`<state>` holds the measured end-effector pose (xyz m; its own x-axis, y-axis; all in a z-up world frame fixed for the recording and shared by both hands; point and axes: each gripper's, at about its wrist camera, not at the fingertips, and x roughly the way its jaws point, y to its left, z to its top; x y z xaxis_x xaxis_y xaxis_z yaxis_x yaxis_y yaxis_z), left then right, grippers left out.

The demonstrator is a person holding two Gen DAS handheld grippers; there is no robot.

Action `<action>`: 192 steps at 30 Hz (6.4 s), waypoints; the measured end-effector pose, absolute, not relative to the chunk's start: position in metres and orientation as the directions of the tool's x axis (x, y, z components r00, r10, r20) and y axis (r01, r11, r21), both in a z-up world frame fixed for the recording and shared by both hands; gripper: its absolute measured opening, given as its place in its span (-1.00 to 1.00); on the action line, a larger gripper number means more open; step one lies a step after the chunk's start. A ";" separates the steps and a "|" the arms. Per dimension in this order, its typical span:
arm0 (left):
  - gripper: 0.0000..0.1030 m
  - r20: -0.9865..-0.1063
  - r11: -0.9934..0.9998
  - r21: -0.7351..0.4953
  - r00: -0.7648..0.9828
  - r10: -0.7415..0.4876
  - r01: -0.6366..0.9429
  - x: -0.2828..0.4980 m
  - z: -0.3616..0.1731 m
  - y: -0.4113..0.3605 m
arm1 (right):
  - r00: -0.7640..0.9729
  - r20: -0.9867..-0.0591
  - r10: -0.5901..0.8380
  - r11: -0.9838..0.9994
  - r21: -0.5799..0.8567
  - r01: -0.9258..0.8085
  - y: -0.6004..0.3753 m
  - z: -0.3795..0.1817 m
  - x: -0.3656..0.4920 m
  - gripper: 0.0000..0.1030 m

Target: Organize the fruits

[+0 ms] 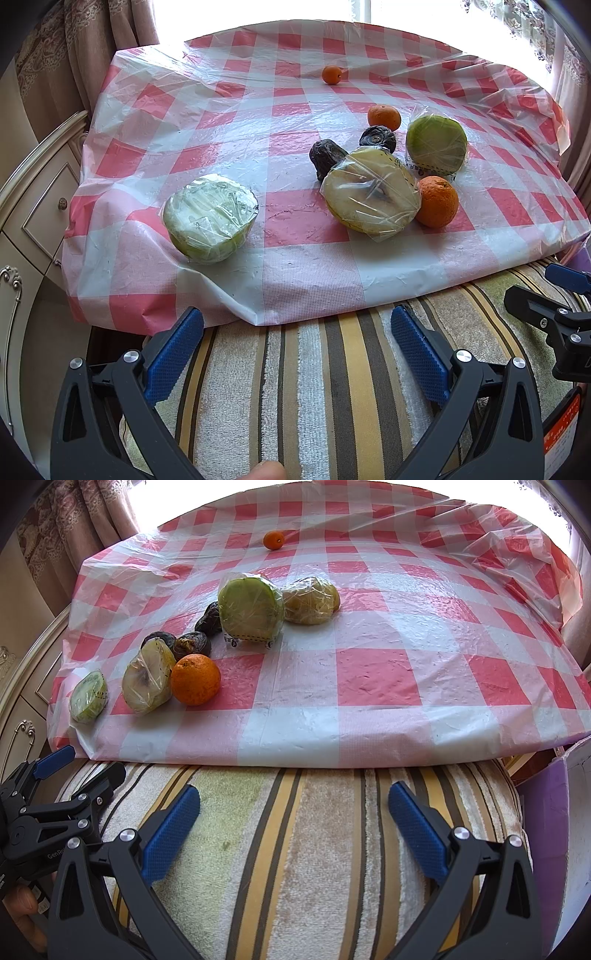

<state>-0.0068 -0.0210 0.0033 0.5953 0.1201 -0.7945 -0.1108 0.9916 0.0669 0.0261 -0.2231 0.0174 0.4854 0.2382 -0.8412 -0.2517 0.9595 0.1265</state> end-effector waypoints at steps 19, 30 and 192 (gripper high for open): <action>0.92 -0.794 0.992 0.067 0.596 0.119 -0.109 -0.007 0.003 -0.020 | 0.485 -0.842 0.237 0.960 0.125 -0.252 -0.222 0.017 0.025 0.97; 0.91 -0.789 0.992 0.040 0.605 0.107 -0.123 -0.007 0.006 -0.016 | 0.471 -0.851 0.231 0.959 0.116 -0.259 -0.221 0.017 0.025 0.97; 0.59 -0.674 0.946 -0.064 0.685 -0.276 0.318 0.004 0.069 -0.046 | 0.726 -0.660 0.193 0.978 0.069 -0.198 -0.339 0.077 0.012 0.85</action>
<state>0.0040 -0.0462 0.0692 0.6851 -0.2757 -0.6742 0.3181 0.9459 -0.0635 0.0123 -0.3394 0.0771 0.7257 0.1933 -0.6603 -0.1977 0.9778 0.0689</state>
